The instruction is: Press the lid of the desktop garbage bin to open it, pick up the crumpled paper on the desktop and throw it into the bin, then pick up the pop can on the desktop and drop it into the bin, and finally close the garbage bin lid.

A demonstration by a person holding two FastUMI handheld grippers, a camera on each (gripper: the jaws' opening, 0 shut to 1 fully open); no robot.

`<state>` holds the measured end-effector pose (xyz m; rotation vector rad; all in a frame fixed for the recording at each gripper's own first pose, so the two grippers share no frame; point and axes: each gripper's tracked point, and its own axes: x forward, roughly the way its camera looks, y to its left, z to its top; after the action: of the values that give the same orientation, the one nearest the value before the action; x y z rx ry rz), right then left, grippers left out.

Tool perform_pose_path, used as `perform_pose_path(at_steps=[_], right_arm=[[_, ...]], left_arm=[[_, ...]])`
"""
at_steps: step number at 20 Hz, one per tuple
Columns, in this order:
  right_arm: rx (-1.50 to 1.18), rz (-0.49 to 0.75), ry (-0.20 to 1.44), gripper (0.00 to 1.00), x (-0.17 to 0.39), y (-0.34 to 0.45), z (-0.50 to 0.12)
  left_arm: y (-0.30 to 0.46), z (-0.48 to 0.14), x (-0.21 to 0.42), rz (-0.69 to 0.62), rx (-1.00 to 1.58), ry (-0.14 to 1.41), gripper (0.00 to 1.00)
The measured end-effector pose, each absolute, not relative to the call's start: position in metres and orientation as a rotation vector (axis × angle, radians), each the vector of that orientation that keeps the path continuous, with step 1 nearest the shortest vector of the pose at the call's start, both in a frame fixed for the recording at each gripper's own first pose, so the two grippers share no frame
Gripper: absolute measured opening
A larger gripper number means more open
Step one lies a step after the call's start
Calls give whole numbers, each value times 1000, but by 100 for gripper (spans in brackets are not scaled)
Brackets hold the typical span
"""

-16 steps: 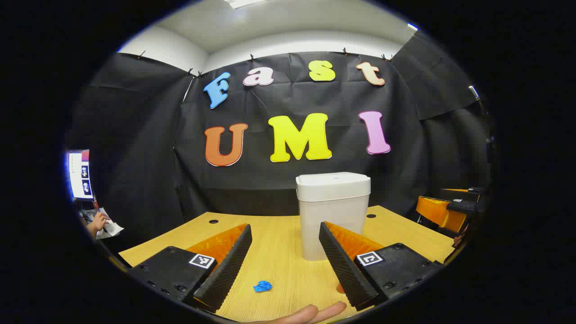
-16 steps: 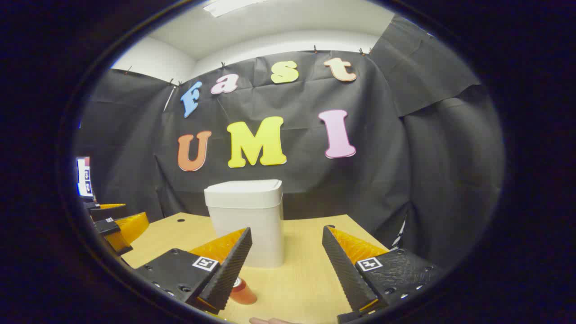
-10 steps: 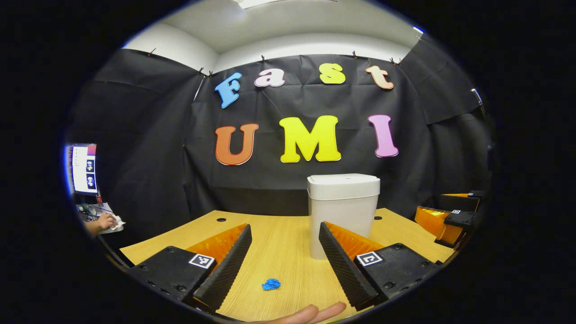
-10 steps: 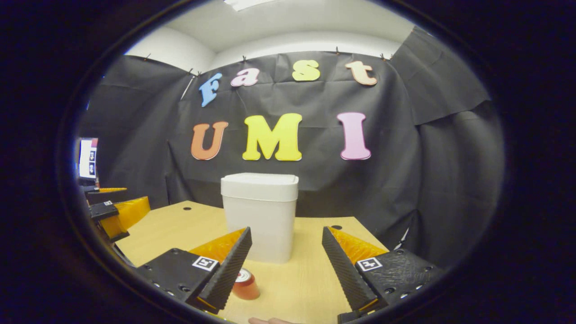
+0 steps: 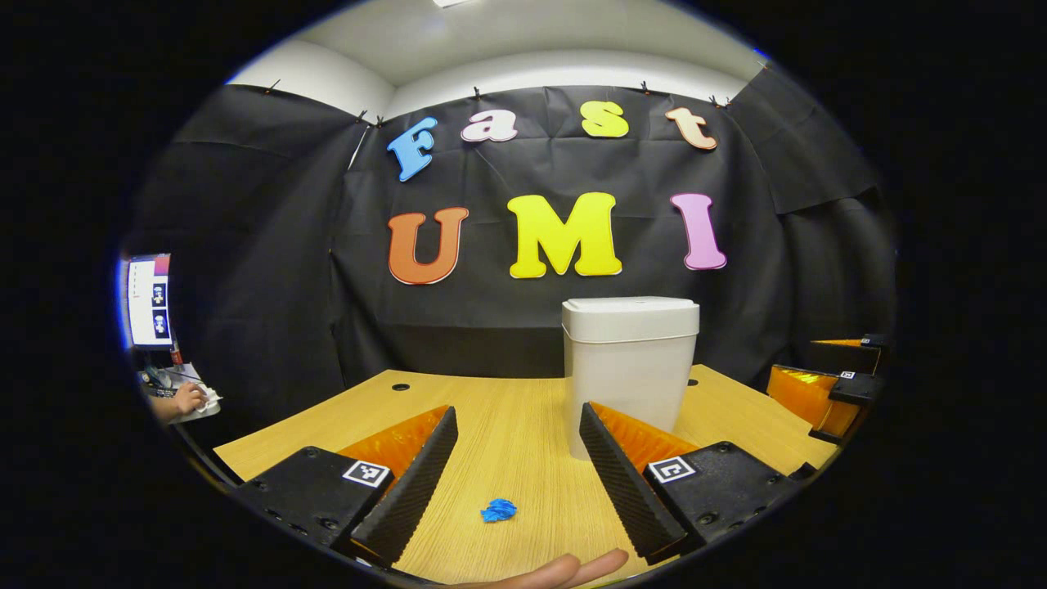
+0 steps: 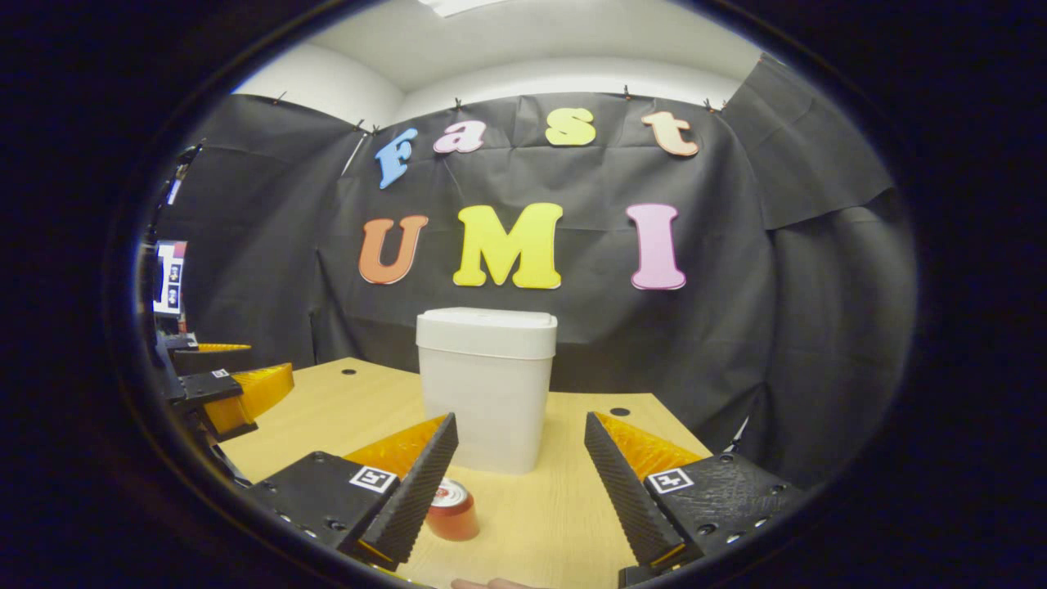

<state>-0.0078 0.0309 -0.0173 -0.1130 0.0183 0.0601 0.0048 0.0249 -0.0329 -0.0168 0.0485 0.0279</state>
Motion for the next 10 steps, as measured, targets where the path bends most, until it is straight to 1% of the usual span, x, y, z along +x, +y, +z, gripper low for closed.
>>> perform_pose_path(at_steps=[3,4,5,6,7,8,10], right_arm=[[-131,67,22,95,-8,36,-20],[-130,70,23,97,-8,38,-21],[-127,76,24,97,-8,41,-21],[-120,82,24,95,-8,43,-20],[-114,88,23,97,-8,46,-19],[-109,93,19,95,-6,47,-16],[-105,92,12,95,-2,48,-12]], left_arm=[[24,-34,3,26,1,48,99],[26,-35,3,28,5,48,98],[26,-36,4,29,7,49,98],[26,-39,4,29,10,55,98],[27,-40,4,31,10,61,98],[28,-42,4,32,9,67,98],[27,-45,5,35,11,79,99]])
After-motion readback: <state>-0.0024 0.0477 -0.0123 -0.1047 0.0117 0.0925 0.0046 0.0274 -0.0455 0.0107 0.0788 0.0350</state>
